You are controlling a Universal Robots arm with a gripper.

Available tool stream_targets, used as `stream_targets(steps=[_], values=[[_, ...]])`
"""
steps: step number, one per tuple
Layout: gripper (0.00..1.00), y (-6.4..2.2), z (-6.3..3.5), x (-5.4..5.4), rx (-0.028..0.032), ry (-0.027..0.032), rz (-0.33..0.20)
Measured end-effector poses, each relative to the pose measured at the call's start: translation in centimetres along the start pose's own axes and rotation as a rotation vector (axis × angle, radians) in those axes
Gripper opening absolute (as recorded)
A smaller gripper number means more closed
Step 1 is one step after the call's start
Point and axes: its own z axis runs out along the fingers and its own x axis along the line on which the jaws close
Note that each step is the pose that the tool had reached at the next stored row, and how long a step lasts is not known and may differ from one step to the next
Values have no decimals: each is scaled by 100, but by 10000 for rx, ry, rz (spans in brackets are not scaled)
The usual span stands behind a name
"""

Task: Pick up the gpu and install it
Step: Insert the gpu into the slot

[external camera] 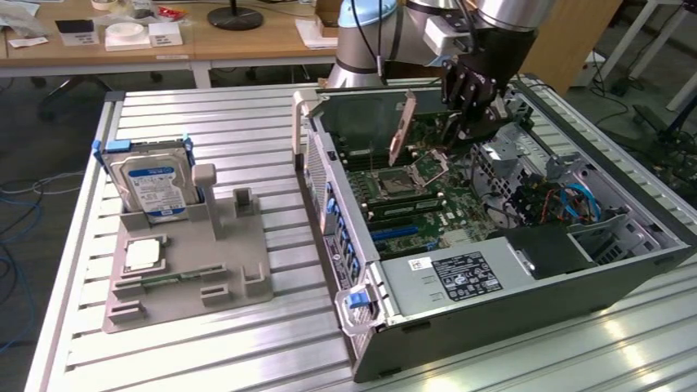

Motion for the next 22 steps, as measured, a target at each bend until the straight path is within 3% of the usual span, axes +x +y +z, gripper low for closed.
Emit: stream_targets(steps=[6, 11, 22], values=[[28, 0, 14, 1, 0, 1, 0], [28, 6, 57, 3, -9, 38, 2], [28, 125, 217, 8, -11, 76, 2]])
